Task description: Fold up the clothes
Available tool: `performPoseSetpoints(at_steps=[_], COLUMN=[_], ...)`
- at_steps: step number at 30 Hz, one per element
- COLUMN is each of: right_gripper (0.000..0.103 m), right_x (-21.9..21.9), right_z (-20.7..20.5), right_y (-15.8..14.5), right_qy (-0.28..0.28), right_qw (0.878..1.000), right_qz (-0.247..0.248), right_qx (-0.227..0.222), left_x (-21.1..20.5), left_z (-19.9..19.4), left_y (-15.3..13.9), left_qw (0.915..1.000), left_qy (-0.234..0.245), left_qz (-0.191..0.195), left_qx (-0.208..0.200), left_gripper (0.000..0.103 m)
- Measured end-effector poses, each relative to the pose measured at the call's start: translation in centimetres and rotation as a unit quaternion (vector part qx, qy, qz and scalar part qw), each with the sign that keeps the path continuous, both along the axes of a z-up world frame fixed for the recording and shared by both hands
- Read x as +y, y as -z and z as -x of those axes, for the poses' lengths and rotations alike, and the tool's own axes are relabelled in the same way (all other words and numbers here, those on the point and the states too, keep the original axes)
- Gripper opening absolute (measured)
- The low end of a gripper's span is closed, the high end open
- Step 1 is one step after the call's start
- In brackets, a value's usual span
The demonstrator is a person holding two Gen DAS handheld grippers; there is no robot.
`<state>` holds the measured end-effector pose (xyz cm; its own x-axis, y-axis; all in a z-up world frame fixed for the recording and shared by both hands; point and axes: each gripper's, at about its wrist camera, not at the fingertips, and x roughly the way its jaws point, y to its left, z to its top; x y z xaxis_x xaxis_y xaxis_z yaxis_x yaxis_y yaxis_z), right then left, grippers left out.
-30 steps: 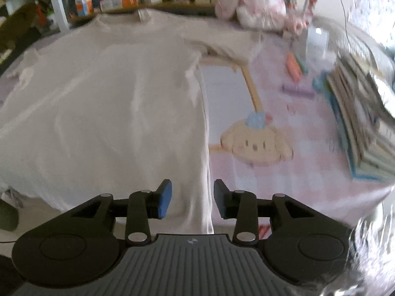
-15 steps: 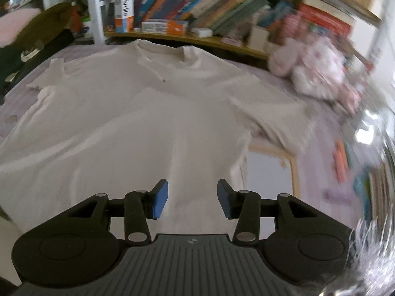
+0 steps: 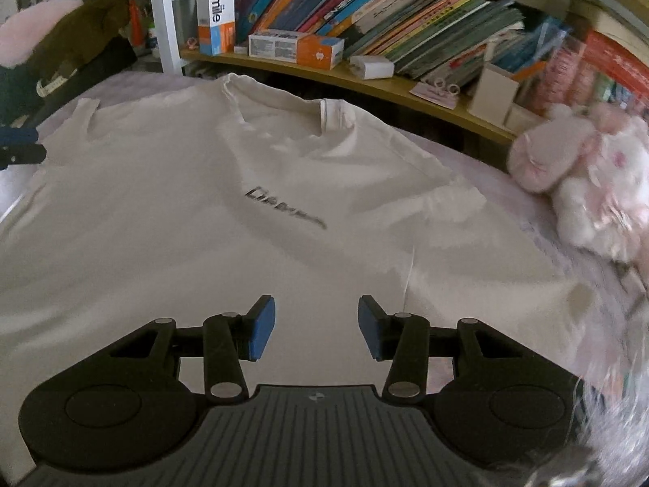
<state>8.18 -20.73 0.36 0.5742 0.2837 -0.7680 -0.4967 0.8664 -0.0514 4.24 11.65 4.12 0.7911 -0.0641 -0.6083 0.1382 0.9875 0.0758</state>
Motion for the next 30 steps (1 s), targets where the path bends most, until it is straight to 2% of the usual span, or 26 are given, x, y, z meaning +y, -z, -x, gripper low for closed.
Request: performPoseSetpoints(at_steps=[6, 12, 16, 22, 28, 29, 30], right_gripper=[0.043, 0.043, 0.043, 0.043, 0.043, 0.041, 0.034], right_x=[0.4, 2.0, 2.9, 4.6, 7.5, 7.9, 8.4], right_z=[-6.9, -13.5, -16.8, -20.0, -21.7, -22.0, -22.4], right_y=[-0.1, -0.6, -0.2, 0.0, 1.0, 1.3, 1.6], right_qy=[-0.040, -0.101, -0.131, -0.160, -0.253, -0.263, -0.268], right_qw=[0.999, 0.992, 0.988, 0.982, 0.959, 0.956, 0.954], right_qz=[0.024, 0.050, 0.059, 0.064, 0.095, 0.099, 0.104], right_qx=[-0.026, -0.053, -0.062, -0.077, -0.091, -0.089, -0.082], left_x=[-0.6, -1.4, -1.8, -1.7, -2.2, -2.2, -2.2], left_z=[-4.7, -8.4, -10.2, -12.9, -13.9, -14.1, -14.2], left_y=[1.3, 2.9, 3.4, 3.5, 4.1, 4.2, 4.3], left_qw=[0.9999, 0.9990, 0.9979, 0.9986, 0.9982, 0.9982, 0.9981], left_qy=[0.001, 0.025, 0.041, 0.039, 0.051, 0.052, 0.052], left_qz=[-0.011, -0.033, -0.047, -0.032, -0.025, -0.026, -0.026], left_qx=[0.012, 0.019, 0.016, 0.013, 0.016, 0.018, 0.020], left_gripper=[0.048, 0.048, 0.048, 0.048, 0.048, 0.048, 0.048])
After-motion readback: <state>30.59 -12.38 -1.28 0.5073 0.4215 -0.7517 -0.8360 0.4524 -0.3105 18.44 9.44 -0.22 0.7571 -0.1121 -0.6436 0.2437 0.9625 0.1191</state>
